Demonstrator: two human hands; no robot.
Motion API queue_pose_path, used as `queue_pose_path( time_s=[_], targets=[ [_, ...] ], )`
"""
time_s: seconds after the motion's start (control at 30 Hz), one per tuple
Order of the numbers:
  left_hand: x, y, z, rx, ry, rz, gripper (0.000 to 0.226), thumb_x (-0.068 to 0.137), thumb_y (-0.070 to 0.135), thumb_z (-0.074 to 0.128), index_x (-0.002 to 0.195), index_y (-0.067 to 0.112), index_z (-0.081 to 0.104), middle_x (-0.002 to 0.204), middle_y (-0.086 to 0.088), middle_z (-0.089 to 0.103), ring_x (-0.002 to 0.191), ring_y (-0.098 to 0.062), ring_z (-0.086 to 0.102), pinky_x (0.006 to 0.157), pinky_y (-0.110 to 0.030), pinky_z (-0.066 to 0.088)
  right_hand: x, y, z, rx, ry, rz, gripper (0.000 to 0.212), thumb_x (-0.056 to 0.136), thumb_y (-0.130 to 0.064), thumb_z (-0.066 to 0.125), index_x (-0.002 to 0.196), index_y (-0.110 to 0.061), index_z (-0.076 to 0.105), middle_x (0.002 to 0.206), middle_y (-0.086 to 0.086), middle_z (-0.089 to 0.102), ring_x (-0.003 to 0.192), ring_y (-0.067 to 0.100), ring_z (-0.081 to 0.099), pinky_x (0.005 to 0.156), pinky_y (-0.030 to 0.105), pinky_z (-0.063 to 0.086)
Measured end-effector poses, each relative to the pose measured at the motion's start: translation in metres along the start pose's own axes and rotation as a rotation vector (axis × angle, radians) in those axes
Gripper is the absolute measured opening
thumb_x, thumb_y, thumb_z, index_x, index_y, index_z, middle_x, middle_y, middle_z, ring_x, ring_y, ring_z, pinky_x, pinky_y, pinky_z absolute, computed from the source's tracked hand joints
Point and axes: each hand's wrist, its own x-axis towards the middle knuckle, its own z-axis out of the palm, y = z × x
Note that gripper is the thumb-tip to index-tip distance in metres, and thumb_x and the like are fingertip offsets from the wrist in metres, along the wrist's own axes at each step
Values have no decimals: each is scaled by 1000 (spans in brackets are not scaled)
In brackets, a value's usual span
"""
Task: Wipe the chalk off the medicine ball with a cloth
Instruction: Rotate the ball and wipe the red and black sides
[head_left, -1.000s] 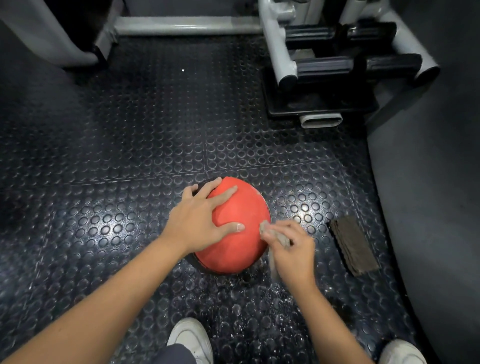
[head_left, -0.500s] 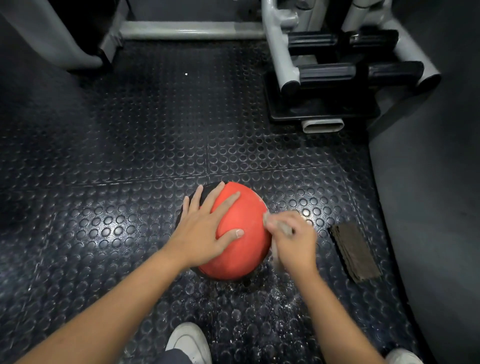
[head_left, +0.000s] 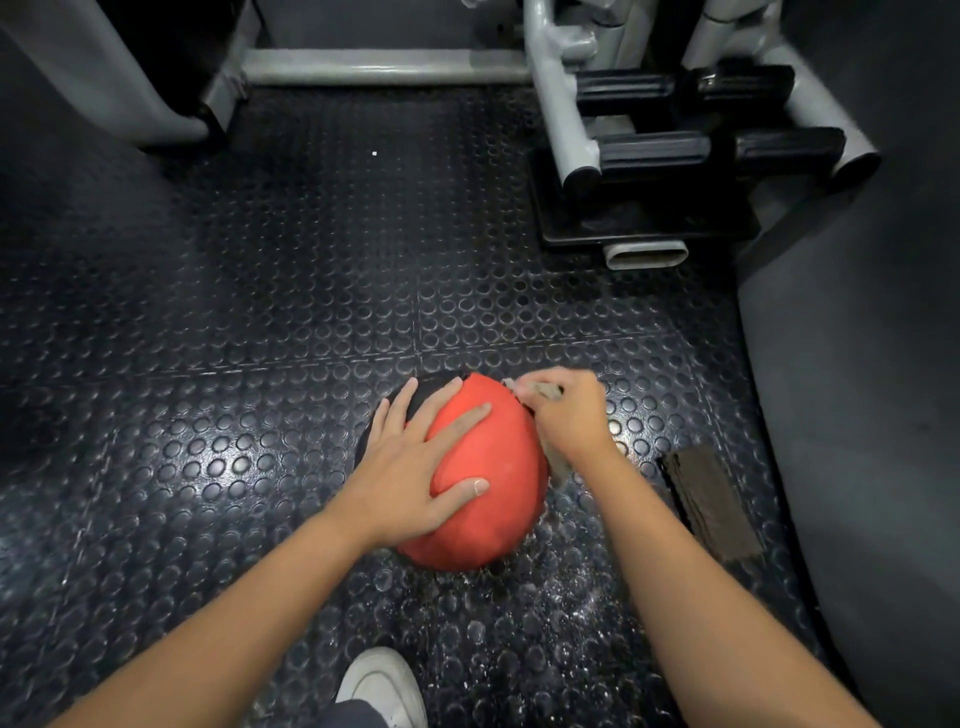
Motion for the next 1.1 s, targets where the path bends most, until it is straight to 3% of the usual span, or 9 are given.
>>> queue_pose_path(
  time_s=[0.07,0.2,0.27,0.4,0.57,0.67,0.83,1.0,1.1],
  targets=[
    [0,-2,0,-13,7,3,71,82,77,30,146,58,7,162,13,-2,148,-30,-12,118,-56,-4,-33,15,-9,48,44,-12,3,82,-20,76,81,-17,77,84,-10,72,80,-1,65,78,13,48],
    [-5,3,3,5,19,22,72,83,74,33,148,55,9,162,14,-5,148,-29,-15,117,-54,-9,-60,20,-10,122,107,12,17,78,-5,76,76,-21,74,87,-7,71,84,4,66,84,16,49],
    [-9,8,6,36,32,35,73,85,73,35,150,52,9,162,13,-8,147,-30,-18,115,-52,-12,-36,8,-7,68,73,-2,13,79,-6,76,76,-19,74,83,-7,70,79,-2,65,80,14,49],
    [-23,15,11,120,53,67,73,88,73,35,151,49,8,163,8,-6,148,-31,-18,115,-55,-9,14,-17,4,-12,-101,42,5,80,-3,75,79,-8,75,70,-8,67,55,-15,57,53,4,46],
    [-30,19,19,161,60,114,70,89,72,38,151,46,19,163,3,5,149,-34,-9,115,-61,-2,-4,4,-8,-3,-86,32,4,80,-15,77,80,-19,76,76,-10,72,70,-4,64,65,9,47],
    [-26,21,18,171,63,144,69,88,72,39,150,47,20,163,4,6,149,-33,-9,115,-59,-5,-43,19,-33,54,-82,63,11,80,-11,76,79,-22,75,76,-11,73,76,-2,67,73,14,50],
    [-25,30,20,191,65,147,70,87,69,42,150,44,26,163,1,11,149,-37,-3,116,-62,1,-53,19,-38,126,-79,124,10,78,-9,78,76,-18,75,76,-5,75,77,9,70,71,19,53],
    [-23,32,22,218,48,153,70,86,69,44,149,42,29,162,1,14,148,-38,0,115,-65,6,9,9,-13,-12,-117,52,15,76,-14,81,69,-24,72,75,-9,72,74,4,67,71,22,52],
    [-17,25,18,159,57,128,69,86,71,42,148,46,26,162,4,11,149,-34,-4,117,-61,1,14,14,-10,2,-126,58,11,78,-15,79,72,-22,73,76,-8,72,75,3,67,70,18,52]
  ],
)
